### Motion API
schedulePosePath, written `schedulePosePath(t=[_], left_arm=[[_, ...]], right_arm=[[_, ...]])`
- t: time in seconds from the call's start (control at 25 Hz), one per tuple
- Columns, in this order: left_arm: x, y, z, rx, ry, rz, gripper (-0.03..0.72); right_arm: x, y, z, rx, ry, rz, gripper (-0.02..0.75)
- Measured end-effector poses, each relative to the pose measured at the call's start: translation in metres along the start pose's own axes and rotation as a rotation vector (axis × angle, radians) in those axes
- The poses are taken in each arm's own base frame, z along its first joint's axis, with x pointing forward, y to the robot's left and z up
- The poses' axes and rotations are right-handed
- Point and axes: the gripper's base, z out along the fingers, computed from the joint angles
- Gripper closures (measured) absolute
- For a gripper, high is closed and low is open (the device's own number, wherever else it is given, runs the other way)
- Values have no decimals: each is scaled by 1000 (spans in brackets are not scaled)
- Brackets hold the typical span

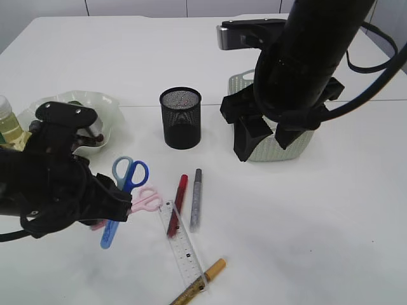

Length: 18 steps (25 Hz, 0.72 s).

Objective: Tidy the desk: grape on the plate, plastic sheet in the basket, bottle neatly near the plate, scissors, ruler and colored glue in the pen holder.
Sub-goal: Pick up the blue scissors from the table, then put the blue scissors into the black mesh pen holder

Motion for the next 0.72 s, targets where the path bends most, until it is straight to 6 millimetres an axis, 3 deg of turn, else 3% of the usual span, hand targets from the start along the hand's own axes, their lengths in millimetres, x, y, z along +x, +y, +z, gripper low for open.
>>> schedulePosePath(t=[0.2, 0.52, 0.72], left_arm=[[-20, -4, -3, 17, -121, 51, 548], [-75, 14, -21, -12, -387, 42, 548], [-110, 15, -19, -22, -484, 91, 548]], right_arm=[[0, 0, 0, 0, 0, -2, 214], [0, 0, 0, 0, 0, -19, 214], [0, 0, 0, 0, 0, -25, 214]])
